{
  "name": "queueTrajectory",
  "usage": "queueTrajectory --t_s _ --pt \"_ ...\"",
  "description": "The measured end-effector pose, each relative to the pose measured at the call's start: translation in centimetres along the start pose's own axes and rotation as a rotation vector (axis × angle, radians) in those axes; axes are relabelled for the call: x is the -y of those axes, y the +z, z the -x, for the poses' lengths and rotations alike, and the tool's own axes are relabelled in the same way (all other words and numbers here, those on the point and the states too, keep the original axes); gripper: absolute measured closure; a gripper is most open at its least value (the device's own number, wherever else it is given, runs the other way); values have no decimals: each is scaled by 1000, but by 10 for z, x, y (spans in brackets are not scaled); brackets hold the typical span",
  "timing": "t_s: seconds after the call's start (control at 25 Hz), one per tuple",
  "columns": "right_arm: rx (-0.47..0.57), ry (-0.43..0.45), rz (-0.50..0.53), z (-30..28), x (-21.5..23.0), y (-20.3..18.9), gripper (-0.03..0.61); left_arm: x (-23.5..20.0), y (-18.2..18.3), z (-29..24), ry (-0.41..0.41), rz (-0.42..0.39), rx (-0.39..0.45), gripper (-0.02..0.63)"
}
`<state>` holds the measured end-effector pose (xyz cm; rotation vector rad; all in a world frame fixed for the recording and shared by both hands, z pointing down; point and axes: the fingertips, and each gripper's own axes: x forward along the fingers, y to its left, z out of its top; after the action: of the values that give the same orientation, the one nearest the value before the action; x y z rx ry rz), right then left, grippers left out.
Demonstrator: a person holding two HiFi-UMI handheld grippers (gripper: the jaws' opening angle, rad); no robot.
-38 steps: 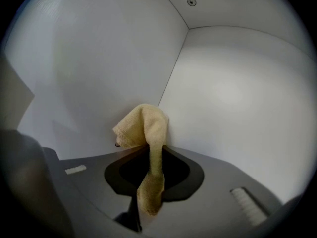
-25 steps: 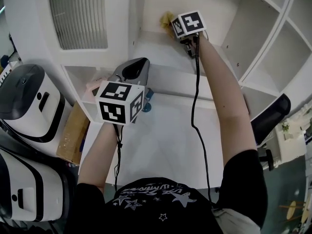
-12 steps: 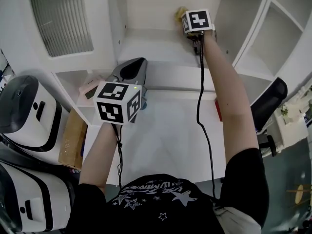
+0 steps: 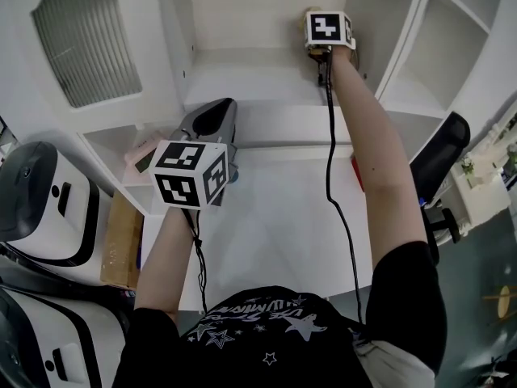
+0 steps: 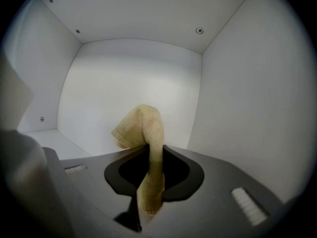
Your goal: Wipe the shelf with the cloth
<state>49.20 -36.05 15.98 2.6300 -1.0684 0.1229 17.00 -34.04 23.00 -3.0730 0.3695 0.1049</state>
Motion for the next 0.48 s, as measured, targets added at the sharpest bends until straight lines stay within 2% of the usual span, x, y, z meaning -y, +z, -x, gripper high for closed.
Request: queueTrajectory --t_s 0.16,0.28,0.48 --pt "1 -18 -43 2 9 -3 491 -3 -2 2 -3 10 -2 612" --pt "15 -35 -30 7 12 -1 491 -6 -5 5 -12 9 -5 612" --pt "40 -2 -18 19 5 7 492 -7 -8 12 -15 19 -17 612"
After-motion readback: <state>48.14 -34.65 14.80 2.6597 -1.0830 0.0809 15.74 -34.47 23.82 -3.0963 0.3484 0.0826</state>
